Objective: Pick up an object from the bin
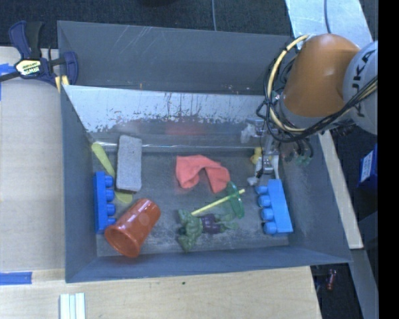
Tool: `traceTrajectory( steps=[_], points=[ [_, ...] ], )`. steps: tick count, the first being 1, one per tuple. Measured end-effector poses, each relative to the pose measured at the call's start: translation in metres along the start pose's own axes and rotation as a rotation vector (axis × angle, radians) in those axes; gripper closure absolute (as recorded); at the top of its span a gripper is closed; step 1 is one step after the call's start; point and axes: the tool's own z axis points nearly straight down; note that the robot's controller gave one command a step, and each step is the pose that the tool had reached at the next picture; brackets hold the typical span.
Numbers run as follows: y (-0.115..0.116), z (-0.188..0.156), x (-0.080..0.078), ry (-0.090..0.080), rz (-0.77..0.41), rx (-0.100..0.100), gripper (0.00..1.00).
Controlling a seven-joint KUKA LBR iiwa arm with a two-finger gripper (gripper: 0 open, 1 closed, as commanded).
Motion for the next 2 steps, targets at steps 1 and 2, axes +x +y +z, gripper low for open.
traceTrajectory(
  steps=[1,2],
  points=[
    [0.0,-0.004,-0.002,-0.008,-0.002,0.001,0.0],
    [0.027,0.051,0.018,-0.009,0.025,0.0,0.0]
  ],
)
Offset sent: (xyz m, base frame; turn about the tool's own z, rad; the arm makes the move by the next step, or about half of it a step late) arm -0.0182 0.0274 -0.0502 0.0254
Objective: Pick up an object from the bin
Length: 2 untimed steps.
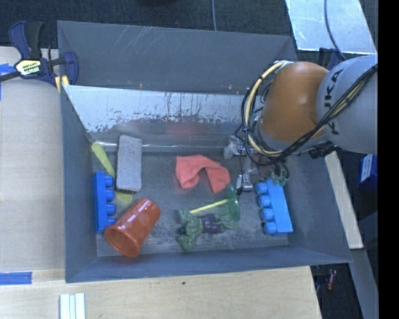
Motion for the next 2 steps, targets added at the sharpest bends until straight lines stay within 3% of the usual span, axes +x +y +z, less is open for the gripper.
traceTrajectory(
  steps=[1,2],
  points=[
    [0.006,0.031,0.015,-0.012,-0.057,0.003,0.0],
    [0.051,0.029,0.005,-0.012,-0.189,0.005,0.0]
  ],
)
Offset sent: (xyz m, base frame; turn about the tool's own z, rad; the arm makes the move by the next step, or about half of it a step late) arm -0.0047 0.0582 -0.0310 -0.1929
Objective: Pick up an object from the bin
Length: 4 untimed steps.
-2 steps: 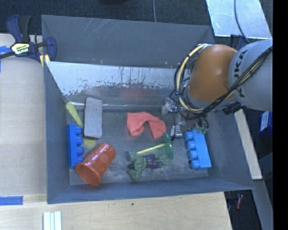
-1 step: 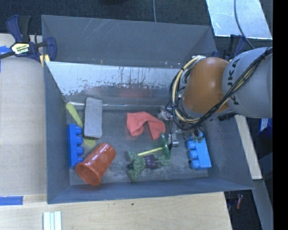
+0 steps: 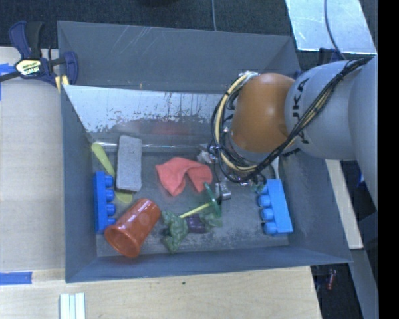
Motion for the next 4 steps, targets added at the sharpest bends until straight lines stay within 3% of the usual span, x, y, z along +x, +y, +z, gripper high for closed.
traceTrajectory(
  steps=[1,2,3,4],
  points=[
    [-0.012,0.001,-0.025,-0.001,-0.041,-0.001,0.0],
    [-0.022,0.002,-0.038,0.001,0.156,-0.001,0.0],
    [-0.016,0.002,-0.028,-0.009,0.042,0.002,0.0],
    [0.05,0.001,-0.035,-0.012,0.007,0.003,0.0]
  ],
)
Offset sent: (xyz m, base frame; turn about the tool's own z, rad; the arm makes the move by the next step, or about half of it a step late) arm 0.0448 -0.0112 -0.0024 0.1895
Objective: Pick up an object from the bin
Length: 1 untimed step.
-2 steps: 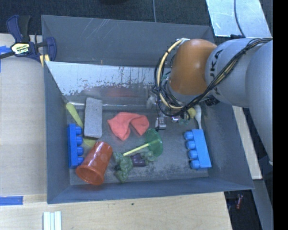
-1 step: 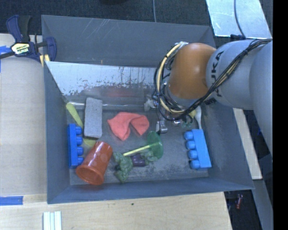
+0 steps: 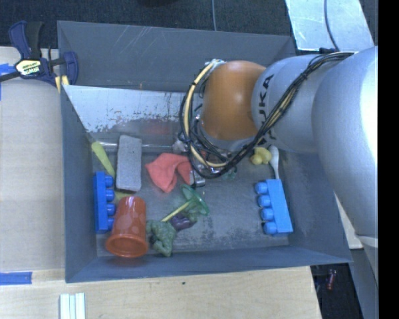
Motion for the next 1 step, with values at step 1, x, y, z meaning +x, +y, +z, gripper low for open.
traceTrajectory(
  steps=[1],
  points=[
    [-0.0024,-0.0025,-0.0107,-0.004,-0.133,-0.001,1.0]
  ],
)
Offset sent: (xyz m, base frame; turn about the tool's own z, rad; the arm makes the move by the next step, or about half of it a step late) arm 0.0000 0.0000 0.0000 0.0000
